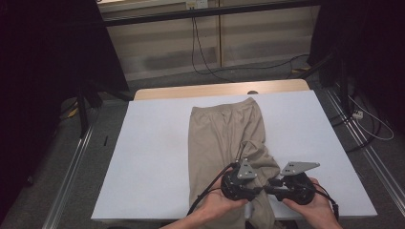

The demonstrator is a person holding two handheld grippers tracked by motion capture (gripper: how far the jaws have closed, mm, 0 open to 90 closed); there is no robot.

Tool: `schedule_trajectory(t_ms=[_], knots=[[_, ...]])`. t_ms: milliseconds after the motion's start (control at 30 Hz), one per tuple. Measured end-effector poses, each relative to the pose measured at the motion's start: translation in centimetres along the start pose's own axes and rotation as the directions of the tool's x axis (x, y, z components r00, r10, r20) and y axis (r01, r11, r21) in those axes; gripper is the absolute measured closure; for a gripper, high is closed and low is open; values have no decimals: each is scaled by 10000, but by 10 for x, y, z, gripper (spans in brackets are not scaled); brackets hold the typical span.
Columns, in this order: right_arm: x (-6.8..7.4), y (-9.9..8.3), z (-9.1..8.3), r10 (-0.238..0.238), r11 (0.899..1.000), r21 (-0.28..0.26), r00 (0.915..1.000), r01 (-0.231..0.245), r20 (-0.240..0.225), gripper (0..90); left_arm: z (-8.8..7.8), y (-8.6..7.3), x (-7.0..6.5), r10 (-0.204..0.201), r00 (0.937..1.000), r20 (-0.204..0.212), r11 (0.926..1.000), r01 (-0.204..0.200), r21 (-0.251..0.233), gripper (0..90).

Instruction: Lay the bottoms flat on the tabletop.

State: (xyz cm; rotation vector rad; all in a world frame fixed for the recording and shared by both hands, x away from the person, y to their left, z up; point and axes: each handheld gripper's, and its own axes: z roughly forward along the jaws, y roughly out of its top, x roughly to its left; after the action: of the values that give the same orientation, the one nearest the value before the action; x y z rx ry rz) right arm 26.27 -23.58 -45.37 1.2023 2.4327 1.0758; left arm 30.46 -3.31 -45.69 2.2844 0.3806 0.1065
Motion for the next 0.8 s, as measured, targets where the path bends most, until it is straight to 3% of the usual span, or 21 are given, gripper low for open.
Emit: schedule_trajectory(t_ms=[67,133,200,467,567,800], knots=[[4,1,5,-333,9993,195,9990,327,299,636,1,-3,0,-130,9999,102,9999,130,-38,825],[7,2,6,-607,9980,215,9967,596,538,698,-2,-2,1,-288,9995,129,9996,289,-78,900],[7,2,5,-631,9977,255,9972,621,400,882,-9,-1,3,-567,9977,358,9979,577,-285,900],[-5,-4,-11,-558,9979,358,9958,533,721,898,-41,-7,14,-1019,9939,432,9912,1051,-810,900],[-14,-7,-23,-459,9989,99,9958,452,796,899,-48,-10,14,-1088,9931,447,9901,1123,-839,900],[-33,-28,-52,-153,9999,39,9911,149,1325,899,-55,-17,14,-1042,9942,285,9925,1057,-607,900]])
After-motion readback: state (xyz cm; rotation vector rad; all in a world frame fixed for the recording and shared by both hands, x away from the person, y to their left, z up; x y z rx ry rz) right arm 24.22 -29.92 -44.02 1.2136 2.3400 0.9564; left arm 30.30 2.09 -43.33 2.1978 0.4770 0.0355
